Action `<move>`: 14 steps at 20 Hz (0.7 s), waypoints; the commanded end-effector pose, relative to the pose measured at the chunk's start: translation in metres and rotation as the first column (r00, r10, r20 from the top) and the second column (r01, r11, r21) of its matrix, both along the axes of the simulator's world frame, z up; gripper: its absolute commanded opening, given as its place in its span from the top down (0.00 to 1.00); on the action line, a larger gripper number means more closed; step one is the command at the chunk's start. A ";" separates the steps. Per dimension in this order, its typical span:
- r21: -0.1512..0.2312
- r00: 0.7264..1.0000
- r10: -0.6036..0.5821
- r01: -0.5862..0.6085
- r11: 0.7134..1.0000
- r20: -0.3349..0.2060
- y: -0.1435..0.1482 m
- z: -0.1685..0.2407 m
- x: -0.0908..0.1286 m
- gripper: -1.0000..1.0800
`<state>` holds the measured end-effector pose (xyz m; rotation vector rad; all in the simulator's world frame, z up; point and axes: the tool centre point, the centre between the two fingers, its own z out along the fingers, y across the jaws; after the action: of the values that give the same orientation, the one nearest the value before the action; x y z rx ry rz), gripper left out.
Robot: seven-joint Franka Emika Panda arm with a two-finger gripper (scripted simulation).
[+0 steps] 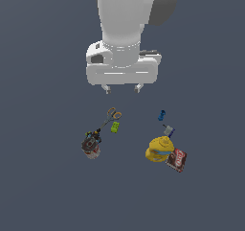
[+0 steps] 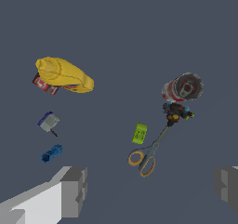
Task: Pick up a designated object from a clutter of objects.
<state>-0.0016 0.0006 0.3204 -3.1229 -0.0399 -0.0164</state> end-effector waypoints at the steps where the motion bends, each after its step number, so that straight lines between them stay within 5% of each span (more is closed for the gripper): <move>1: 0.000 1.000 0.000 0.000 1.000 0.000 0.000 0.000 0.000 0.04; 14: 0.027 0.997 -0.058 0.057 0.998 0.044 -0.019 0.015 0.009 0.04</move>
<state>0.0070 -0.0182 0.3364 -3.0966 0.0486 -0.0889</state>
